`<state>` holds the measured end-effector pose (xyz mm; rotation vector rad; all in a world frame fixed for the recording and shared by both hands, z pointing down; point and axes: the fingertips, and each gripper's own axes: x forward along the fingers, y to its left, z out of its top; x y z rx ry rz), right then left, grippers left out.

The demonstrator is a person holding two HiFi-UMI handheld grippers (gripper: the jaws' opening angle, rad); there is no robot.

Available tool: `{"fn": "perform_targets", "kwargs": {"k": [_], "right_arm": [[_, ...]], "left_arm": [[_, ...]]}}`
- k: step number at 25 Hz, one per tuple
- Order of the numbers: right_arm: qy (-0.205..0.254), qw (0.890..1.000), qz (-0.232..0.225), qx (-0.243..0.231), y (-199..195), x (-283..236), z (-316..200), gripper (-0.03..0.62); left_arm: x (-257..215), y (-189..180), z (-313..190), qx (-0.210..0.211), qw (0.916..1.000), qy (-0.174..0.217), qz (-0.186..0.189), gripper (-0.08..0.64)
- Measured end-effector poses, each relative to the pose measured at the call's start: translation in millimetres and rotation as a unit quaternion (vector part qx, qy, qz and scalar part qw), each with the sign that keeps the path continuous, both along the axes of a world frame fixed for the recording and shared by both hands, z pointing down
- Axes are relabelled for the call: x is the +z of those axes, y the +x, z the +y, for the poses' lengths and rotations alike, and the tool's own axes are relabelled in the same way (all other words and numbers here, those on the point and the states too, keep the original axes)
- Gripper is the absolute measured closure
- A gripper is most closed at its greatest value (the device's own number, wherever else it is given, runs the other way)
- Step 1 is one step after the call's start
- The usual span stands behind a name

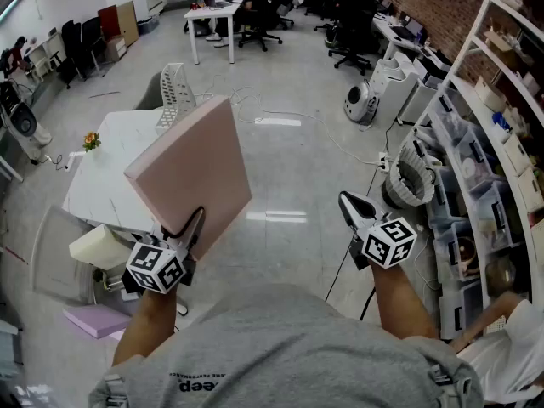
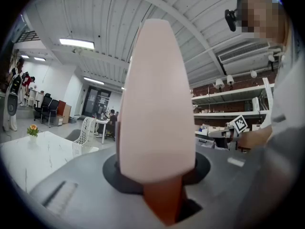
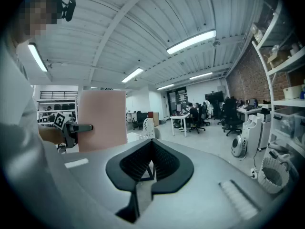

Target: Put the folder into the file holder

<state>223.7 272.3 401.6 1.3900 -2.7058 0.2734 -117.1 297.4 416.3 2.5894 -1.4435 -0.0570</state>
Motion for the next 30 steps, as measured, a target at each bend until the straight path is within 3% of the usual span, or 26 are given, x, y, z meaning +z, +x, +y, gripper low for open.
{"fn": "perform_targets", "kwargs": {"k": [18, 30], "right_arm": [[0.008, 0.999, -0.005, -0.030, 19, -9, 8, 0.589], [0.011, 0.999, -0.017, -0.050, 72, -11, 23, 0.589]], "left_arm": [[-4, 27, 14, -0.014, 0.9999, 0.001, -0.005, 0.353], [-8, 79, 37, -0.036, 0.9993, 0.008, -0.007, 0.353]]}}
